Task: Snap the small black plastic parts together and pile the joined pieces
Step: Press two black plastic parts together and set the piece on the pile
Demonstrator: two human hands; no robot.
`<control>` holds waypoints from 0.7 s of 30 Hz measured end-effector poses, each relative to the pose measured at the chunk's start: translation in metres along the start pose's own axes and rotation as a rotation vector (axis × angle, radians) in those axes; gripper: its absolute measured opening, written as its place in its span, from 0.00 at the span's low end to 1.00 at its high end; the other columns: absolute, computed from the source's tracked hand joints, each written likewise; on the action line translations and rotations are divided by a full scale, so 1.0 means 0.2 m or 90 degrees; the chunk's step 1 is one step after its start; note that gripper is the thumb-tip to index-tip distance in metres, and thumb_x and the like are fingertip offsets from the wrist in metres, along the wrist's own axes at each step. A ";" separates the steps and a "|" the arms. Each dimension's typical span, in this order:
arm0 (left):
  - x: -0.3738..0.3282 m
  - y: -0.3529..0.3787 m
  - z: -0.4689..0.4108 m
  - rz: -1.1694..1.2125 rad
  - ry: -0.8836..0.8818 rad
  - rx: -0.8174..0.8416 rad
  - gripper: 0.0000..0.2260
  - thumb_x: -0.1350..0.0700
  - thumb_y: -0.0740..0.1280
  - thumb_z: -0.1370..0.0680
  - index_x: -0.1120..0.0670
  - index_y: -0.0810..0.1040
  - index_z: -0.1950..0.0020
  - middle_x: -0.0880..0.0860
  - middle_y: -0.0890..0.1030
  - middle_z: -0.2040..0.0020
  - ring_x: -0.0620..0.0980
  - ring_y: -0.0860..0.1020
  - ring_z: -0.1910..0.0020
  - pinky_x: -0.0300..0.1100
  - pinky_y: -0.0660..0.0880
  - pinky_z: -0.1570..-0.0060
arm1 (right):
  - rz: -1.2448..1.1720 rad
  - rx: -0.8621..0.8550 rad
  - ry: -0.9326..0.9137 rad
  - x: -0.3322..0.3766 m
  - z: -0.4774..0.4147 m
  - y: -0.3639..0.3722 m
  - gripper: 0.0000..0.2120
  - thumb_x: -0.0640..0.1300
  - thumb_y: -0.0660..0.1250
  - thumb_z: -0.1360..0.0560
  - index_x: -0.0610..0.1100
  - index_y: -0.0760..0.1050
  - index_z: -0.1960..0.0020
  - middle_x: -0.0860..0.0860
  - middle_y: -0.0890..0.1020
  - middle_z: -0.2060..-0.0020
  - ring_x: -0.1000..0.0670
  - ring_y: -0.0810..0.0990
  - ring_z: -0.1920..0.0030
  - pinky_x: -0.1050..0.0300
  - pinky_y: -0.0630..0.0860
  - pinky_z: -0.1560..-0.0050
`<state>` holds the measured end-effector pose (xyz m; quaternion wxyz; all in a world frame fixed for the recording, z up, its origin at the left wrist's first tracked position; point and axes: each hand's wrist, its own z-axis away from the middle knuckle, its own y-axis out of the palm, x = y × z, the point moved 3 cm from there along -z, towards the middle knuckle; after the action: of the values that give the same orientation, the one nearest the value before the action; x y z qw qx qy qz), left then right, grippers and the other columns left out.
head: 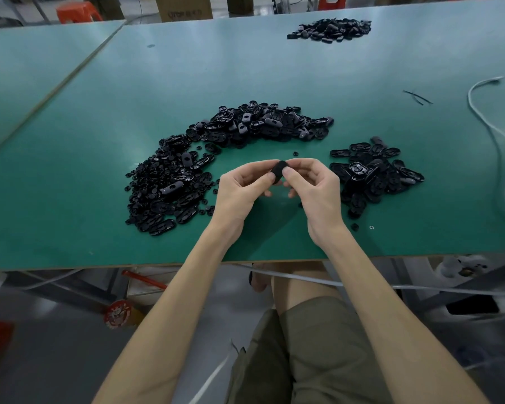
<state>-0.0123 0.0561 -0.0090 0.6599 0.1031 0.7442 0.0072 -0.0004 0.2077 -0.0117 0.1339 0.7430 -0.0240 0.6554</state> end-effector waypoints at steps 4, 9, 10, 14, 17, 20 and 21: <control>0.00 0.00 0.00 0.001 0.000 -0.002 0.09 0.65 0.70 0.20 0.60 0.85 0.40 0.58 0.87 0.47 0.53 0.85 0.48 0.40 0.78 0.54 | 0.003 0.003 0.001 0.01 0.00 0.00 0.05 0.36 0.73 0.23 0.44 0.82 0.50 0.53 0.86 0.61 0.55 0.83 0.61 0.62 0.77 0.62; 0.00 0.00 0.00 0.015 0.004 -0.015 0.09 0.65 0.71 0.20 0.57 0.86 0.43 0.56 0.87 0.47 0.51 0.83 0.49 0.39 0.78 0.55 | 0.004 0.010 0.011 0.01 0.01 0.00 0.04 0.36 0.75 0.24 0.43 0.83 0.51 0.52 0.87 0.61 0.55 0.84 0.59 0.62 0.77 0.62; 0.00 0.00 0.00 0.016 0.006 -0.017 0.09 0.65 0.71 0.21 0.57 0.86 0.43 0.55 0.87 0.48 0.50 0.83 0.49 0.39 0.79 0.55 | 0.004 0.009 0.011 0.01 0.01 0.00 0.04 0.36 0.75 0.24 0.43 0.83 0.52 0.52 0.87 0.61 0.55 0.84 0.59 0.63 0.77 0.62; 0.01 0.00 0.00 0.009 0.019 -0.026 0.09 0.65 0.72 0.21 0.59 0.86 0.42 0.56 0.88 0.49 0.48 0.84 0.51 0.39 0.79 0.55 | 0.005 0.013 0.009 0.01 0.01 0.01 0.04 0.36 0.75 0.24 0.44 0.83 0.53 0.53 0.87 0.63 0.55 0.85 0.60 0.63 0.77 0.62; 0.01 -0.01 0.00 0.003 0.025 -0.028 0.09 0.66 0.71 0.21 0.60 0.85 0.42 0.56 0.88 0.48 0.48 0.84 0.52 0.37 0.78 0.55 | 0.010 0.011 0.009 0.01 0.01 0.01 0.05 0.36 0.75 0.24 0.44 0.83 0.53 0.51 0.87 0.62 0.54 0.85 0.60 0.62 0.77 0.63; 0.01 0.00 0.00 -0.008 0.031 -0.028 0.10 0.68 0.70 0.21 0.62 0.85 0.40 0.56 0.88 0.48 0.47 0.84 0.52 0.37 0.79 0.55 | 0.006 0.006 0.008 0.01 0.01 0.01 0.05 0.36 0.75 0.24 0.44 0.82 0.52 0.50 0.87 0.61 0.53 0.84 0.60 0.62 0.77 0.63; 0.01 0.00 0.00 -0.010 0.033 -0.028 0.10 0.68 0.70 0.21 0.63 0.84 0.40 0.56 0.88 0.47 0.47 0.84 0.52 0.37 0.79 0.54 | 0.005 0.005 0.007 0.01 0.01 0.01 0.05 0.36 0.75 0.24 0.44 0.82 0.53 0.50 0.87 0.61 0.53 0.84 0.60 0.62 0.77 0.64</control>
<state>-0.0126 0.0559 -0.0114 0.6424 0.0826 0.7616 0.0209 0.0024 0.2062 -0.0090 0.1284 0.7396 -0.0238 0.6603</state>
